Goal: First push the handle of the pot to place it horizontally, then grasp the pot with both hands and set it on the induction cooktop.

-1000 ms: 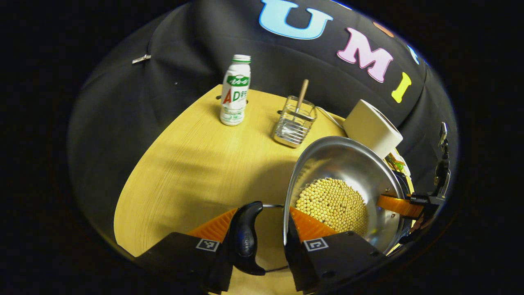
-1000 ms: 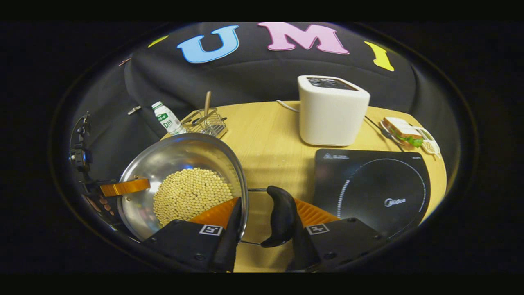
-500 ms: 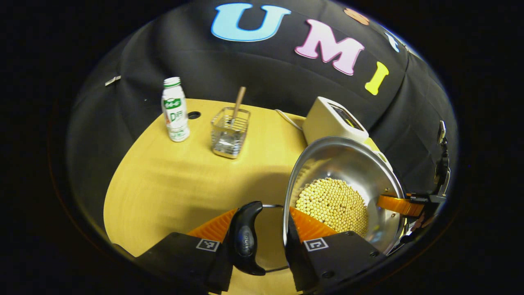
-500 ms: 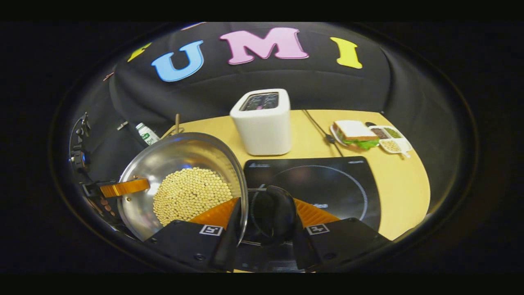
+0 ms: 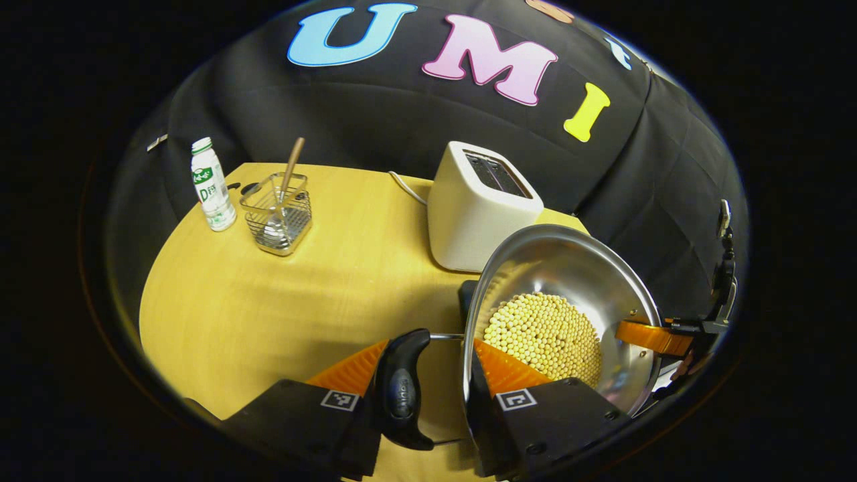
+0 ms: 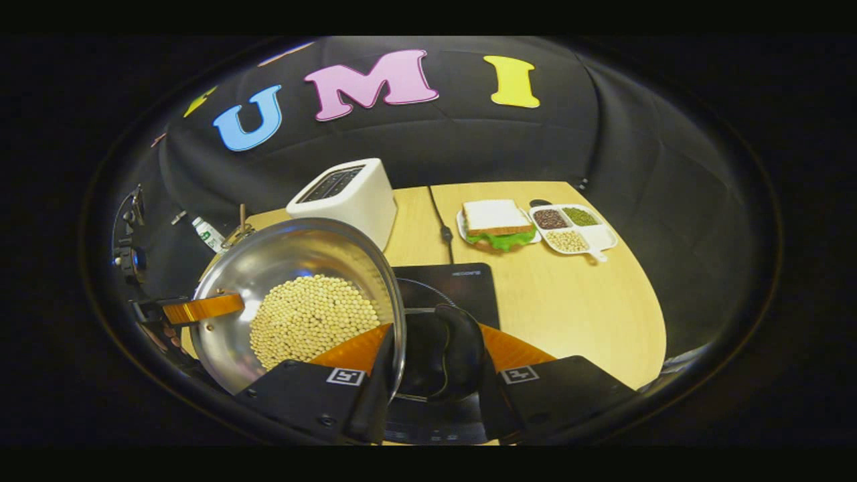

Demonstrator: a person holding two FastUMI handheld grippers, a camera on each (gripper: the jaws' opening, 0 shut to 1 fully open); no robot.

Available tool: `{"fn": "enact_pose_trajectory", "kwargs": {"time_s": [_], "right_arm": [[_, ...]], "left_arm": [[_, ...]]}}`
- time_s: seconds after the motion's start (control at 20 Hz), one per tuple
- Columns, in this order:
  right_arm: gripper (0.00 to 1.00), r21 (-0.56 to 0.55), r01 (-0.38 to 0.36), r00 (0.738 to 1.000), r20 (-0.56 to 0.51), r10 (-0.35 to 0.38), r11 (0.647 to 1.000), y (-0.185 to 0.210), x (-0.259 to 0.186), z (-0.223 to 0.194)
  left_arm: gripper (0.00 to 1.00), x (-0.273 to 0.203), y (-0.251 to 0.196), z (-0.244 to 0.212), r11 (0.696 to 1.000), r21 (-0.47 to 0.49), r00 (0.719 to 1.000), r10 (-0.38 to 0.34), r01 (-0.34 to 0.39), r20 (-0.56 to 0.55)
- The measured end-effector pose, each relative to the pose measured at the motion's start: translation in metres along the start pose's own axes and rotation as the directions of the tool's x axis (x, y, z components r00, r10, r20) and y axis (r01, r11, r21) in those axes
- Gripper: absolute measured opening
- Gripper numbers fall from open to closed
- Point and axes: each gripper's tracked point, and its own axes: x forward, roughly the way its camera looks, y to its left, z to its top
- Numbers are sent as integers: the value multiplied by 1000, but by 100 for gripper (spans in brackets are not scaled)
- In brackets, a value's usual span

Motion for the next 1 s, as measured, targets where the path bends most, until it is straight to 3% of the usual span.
{"fn": "enact_pose_trajectory", "kwargs": {"time_s": [0.15, 0.2, 0.25, 0.45, 1.0], "right_arm": [[58, 12, -1, 1000, -14, 2, 1000, -22, 7, 0], [54, 18, -3, 1000, -14, 3, 1000, -28, 11, 0], [58, 21, -5, 1000, -16, 5, 1000, -32, 13, -1], [58, 29, -10, 999, -31, 11, 1000, -50, 25, 0], [59, 22, -34, 999, -19, 34, 999, -58, 43, -2]], "left_arm": [[60, 15, -20, 0, 1000, 14, 1000, 8, -8, -10], [59, 20, -26, 0, 1000, 15, 1000, 10, -9, -11], [59, 24, -31, 1, 1000, 19, 1000, 11, -11, -13], [59, 41, -42, -1, 1000, 13, 999, 20, -19, -25], [61, 59, -41, -13, 1000, -19, 1000, 22, -22, -20]]}}
